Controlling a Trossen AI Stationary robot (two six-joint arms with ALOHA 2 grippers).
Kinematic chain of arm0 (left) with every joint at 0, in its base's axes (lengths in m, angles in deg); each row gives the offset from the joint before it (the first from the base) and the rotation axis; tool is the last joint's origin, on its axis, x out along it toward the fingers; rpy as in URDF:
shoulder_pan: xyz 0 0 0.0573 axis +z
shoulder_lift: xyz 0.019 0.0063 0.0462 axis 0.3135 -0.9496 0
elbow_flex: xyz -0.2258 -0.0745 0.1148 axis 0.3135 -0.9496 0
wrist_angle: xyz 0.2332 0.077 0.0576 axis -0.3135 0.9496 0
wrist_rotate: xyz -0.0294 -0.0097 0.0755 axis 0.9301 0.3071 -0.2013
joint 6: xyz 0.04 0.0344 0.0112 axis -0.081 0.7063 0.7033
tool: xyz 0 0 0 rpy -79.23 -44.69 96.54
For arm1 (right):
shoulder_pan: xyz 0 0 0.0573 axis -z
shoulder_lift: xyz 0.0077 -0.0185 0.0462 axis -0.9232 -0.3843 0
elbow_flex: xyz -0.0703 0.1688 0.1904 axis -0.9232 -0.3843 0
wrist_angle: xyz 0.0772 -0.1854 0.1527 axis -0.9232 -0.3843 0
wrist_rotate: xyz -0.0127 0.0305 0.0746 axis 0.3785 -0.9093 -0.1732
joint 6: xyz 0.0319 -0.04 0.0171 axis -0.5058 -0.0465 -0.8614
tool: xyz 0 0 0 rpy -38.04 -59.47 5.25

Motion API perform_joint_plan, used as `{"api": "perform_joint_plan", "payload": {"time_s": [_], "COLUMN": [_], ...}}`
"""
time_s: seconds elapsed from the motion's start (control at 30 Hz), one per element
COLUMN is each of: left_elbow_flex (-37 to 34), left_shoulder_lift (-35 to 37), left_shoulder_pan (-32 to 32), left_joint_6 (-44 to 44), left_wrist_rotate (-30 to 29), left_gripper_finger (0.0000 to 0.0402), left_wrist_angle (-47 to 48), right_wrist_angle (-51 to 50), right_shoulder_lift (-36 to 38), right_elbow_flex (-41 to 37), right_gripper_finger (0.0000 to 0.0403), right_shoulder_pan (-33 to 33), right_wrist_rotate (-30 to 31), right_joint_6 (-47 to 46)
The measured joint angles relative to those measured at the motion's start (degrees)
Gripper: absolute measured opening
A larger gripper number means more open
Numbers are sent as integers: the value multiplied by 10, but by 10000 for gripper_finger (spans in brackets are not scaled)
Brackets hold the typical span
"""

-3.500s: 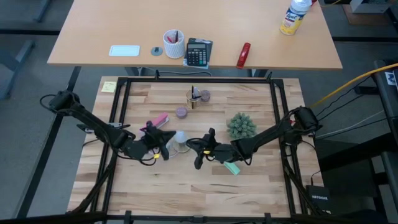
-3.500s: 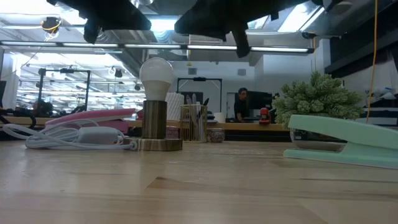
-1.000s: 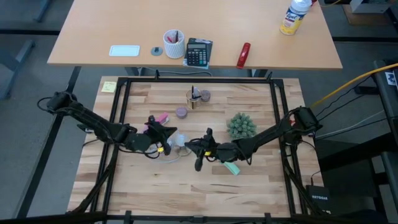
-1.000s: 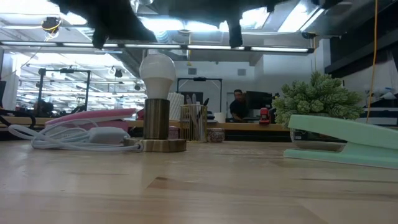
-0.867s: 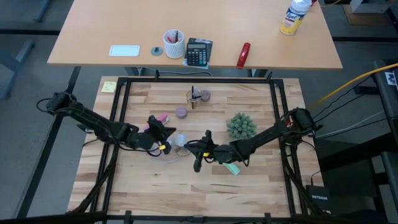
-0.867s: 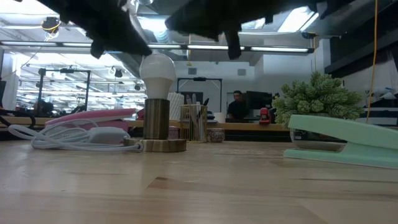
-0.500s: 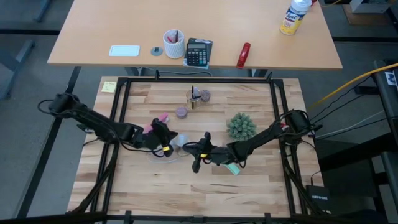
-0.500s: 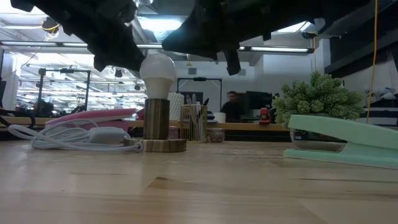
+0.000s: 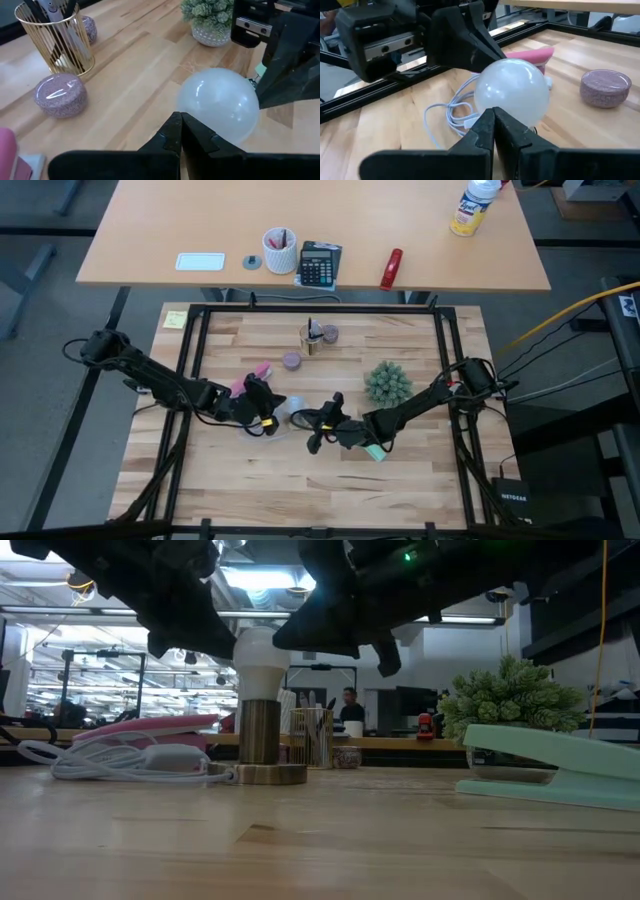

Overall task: Screw lightbulb
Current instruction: Remove the lightbulb from the lamp

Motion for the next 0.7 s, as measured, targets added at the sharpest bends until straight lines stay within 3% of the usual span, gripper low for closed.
{"api": "perform_joint_plan", "payload": {"time_s": [0.13, 0.37, 0.7], "left_elbow_flex": [0, 0, 1], "left_shoulder_lift": [0, 1, 0], "left_shoulder_pan": [-8, -23, -51], "left_joint_6": [-7, -26, -33], "left_wrist_rotate": [-1, 27, 21], "left_gripper_finger": [1, 1, 1], "left_wrist_angle": [0, -10, -18], "right_wrist_angle": [-6, -15, -15], "right_shoulder_lift": [0, 0, -2], "right_elbow_flex": [0, -1, -1], "right_gripper_finger": [14, 14, 14], "right_shoulder_pan": [0, 5, 32], "right_wrist_rotate": [6, 71, 41], "right_joint_6": [-1, -1, 3]}}
